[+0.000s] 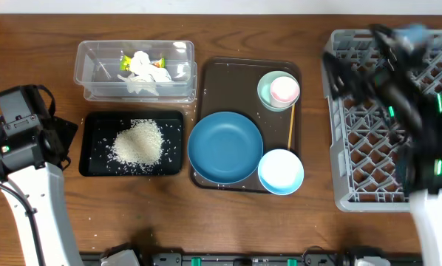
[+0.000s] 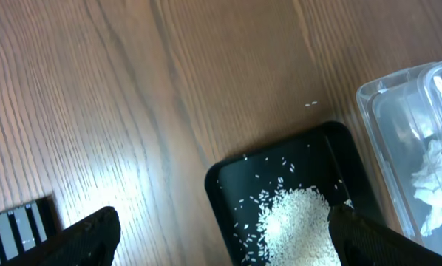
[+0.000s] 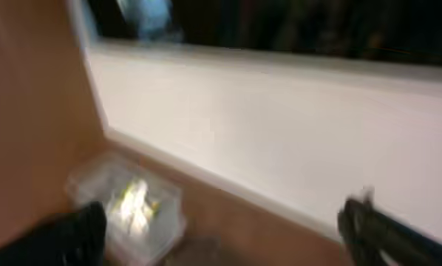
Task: Sort waste into correct bins and load items into the dishwasher rack
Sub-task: 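Reach the right gripper over the pink cup in the green bowl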
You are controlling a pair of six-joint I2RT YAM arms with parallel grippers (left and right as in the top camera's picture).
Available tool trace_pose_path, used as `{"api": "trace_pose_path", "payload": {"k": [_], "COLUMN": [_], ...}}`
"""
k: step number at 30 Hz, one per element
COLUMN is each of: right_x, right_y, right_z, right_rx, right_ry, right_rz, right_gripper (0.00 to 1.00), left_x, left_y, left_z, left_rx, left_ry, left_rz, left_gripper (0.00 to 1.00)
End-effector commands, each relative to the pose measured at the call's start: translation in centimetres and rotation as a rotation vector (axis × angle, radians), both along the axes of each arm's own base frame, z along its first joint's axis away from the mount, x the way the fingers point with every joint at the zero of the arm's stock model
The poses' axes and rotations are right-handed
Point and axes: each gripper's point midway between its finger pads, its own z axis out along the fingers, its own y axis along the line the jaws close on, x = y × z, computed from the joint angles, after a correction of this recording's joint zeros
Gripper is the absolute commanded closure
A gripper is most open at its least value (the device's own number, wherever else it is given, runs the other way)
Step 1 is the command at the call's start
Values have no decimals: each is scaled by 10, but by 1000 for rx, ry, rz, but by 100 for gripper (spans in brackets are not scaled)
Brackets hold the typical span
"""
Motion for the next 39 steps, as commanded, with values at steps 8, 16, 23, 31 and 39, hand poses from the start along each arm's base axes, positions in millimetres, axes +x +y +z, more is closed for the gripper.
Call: {"api": "trace_pose_path", "payload": {"k": [8,16,23,31,39], "right_x": [58,50,72,97,77], "right_y": [67,116,114,73,69], "right_z": [-98,-163,-190,-242,-303], "right_rx": [-556,-589,-571,-446,-508], "right_ry": [357,507,585,869,1076], "right_rz": [123,284,176,-278,-302], "right_gripper": [1,1,1,15,21], "left_x": [-2,-2,-2,-2,-2], "left_y": [2,2,2,2,2], "left_z": [-1,-1,-1,-1,-1], "left_rx": [1,1,1,1,1], "left_ry": [6,6,6,6,6], "left_rz": [10,10,10,10,10], "left_gripper": [8,8,8,8,8]}}
